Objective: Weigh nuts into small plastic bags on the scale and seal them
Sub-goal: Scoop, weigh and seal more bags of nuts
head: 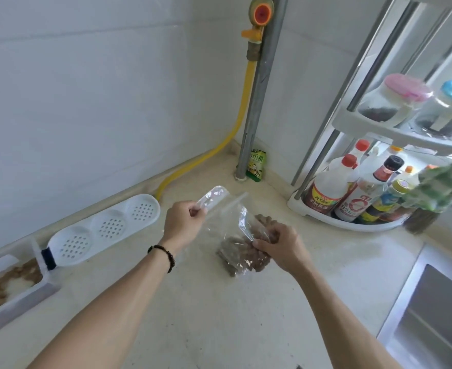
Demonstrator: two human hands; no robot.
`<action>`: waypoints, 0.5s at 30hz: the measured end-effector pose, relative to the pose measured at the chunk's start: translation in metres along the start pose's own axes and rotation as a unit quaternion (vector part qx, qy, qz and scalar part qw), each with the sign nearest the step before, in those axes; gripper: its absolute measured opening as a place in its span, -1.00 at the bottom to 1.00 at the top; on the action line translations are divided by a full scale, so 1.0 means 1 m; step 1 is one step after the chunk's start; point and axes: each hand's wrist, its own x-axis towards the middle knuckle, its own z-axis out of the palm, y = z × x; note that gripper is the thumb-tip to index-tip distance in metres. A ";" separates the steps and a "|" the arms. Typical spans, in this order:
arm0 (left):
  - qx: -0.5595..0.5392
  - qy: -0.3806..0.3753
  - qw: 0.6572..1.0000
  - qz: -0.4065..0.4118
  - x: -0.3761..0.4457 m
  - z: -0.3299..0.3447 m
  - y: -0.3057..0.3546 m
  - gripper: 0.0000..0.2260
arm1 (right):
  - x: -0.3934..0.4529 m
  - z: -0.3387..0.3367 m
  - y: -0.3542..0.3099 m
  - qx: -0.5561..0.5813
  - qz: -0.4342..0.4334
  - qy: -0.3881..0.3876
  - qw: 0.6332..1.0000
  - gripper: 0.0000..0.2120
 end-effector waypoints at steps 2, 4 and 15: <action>0.048 0.005 0.999 -0.003 0.008 0.014 -0.003 -0.77 | 0.008 0.006 0.008 -0.041 0.016 0.021 0.999 -0.71; 0.080 0.012 0.997 0.001 0.014 0.024 -0.004 -0.79 | 0.015 0.014 0.016 -0.061 0.026 0.037 0.997 -0.67; 0.104 -0.015 0.994 0.007 0.028 0.039 -0.024 -0.66 | 0.025 0.029 0.026 -0.168 -0.009 0.077 0.983 -0.55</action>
